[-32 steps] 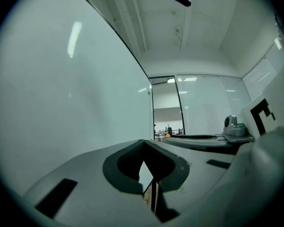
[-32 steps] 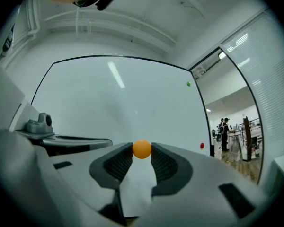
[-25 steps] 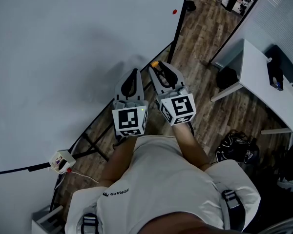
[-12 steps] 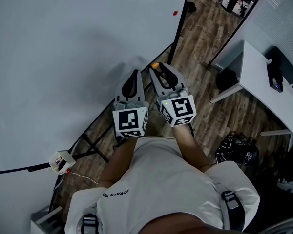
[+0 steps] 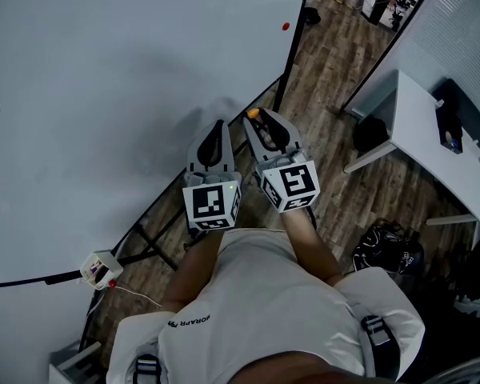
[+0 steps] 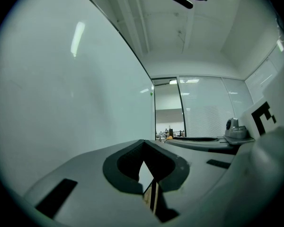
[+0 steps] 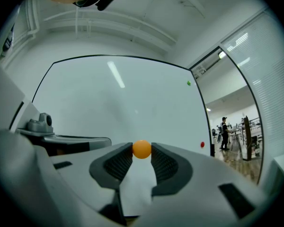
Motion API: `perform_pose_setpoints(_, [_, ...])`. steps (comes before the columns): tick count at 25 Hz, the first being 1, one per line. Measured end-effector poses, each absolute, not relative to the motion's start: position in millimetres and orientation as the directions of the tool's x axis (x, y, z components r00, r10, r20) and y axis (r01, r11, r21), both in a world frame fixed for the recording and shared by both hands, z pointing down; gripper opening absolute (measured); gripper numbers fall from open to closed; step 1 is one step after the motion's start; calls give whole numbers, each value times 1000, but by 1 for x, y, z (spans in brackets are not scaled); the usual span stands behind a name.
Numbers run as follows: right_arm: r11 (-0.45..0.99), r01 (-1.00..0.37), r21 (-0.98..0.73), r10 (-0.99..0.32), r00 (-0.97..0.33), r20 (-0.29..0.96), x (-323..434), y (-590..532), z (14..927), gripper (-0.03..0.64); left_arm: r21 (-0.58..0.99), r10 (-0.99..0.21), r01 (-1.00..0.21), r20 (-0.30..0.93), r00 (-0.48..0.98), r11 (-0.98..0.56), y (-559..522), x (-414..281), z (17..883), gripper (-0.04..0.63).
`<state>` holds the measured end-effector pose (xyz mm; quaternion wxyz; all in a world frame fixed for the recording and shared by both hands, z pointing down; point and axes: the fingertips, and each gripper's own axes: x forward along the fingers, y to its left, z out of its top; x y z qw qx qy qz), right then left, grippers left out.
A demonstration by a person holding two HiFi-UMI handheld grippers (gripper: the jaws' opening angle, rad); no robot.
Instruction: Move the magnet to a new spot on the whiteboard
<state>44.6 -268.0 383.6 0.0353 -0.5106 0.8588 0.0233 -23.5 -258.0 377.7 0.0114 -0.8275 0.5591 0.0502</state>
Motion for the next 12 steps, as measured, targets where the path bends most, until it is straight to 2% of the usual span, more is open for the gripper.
perform_pose_setpoints(12, [487, -873, 16, -869, -486, -90, 48, -285, 372, 129, 57, -925, -927, -105, 365, -372, -263, -22, 378, 0])
